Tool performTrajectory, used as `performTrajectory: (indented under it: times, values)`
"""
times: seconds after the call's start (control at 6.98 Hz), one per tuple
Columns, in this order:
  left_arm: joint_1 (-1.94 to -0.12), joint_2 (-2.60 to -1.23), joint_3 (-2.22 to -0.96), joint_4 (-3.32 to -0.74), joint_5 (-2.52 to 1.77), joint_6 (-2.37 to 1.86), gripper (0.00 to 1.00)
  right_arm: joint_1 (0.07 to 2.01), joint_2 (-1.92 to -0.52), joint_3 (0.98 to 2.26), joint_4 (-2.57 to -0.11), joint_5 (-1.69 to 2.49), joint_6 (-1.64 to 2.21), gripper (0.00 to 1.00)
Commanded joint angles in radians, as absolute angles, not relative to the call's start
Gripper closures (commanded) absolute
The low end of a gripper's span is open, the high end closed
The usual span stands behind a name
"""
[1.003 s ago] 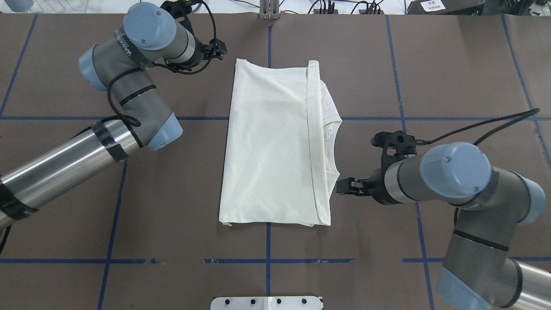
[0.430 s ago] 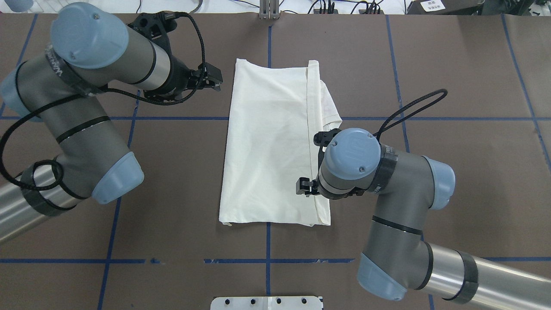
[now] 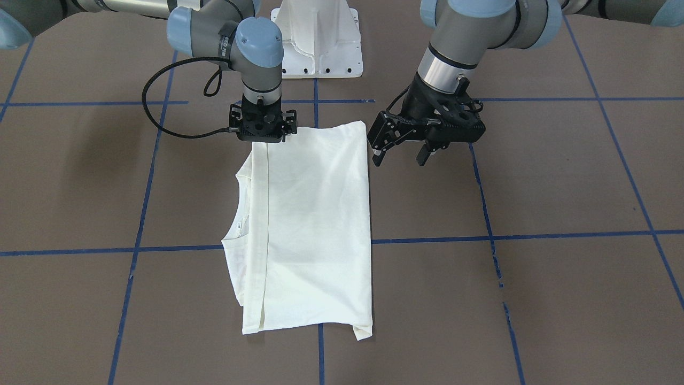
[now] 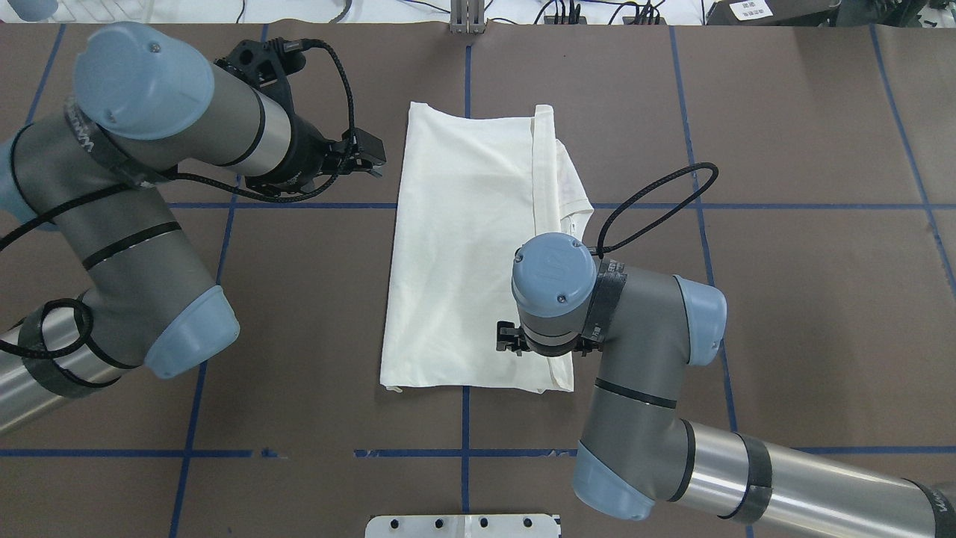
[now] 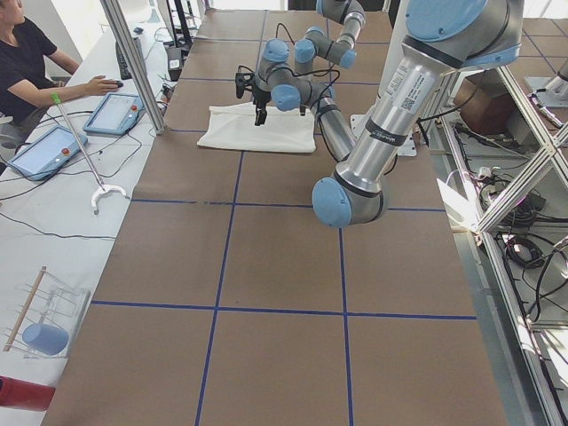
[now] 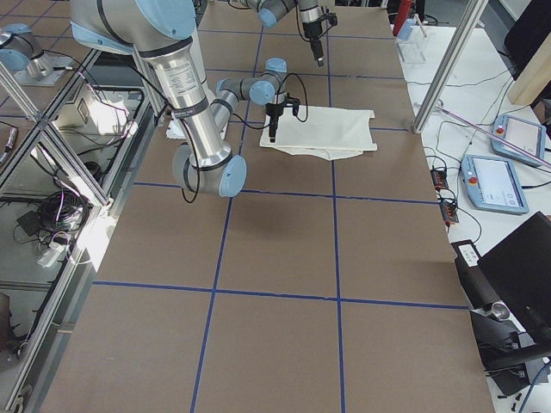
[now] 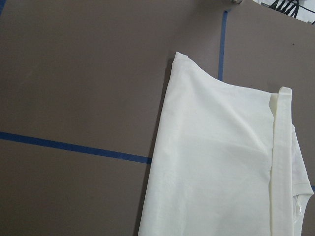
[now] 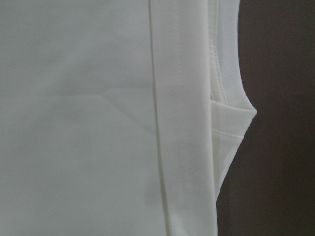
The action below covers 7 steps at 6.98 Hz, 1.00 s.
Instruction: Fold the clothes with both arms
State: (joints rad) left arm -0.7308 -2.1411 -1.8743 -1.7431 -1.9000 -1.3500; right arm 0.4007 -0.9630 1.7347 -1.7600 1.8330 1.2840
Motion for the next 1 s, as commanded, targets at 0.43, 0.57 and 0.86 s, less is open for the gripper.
performTrajectory:
  times: [0.43,0.57,0.86]
  values:
    - [-0.724,-2.140,-1.867,-1.744,-1.901,-1.353,0.00,0.400,-0.977,1.706,-1.818,1.855,1.284,0.00]
    - [-0.723,-2.140,-1.867,-1.746,-1.902,-1.353,0.00,0.399,-0.986,1.706,-1.818,1.855,1.284,0.00]
    - [-0.723,-2.140,-1.867,-1.747,-1.904,-1.354,0.00,0.400,-1.002,1.709,-1.819,1.855,1.282,0.00]
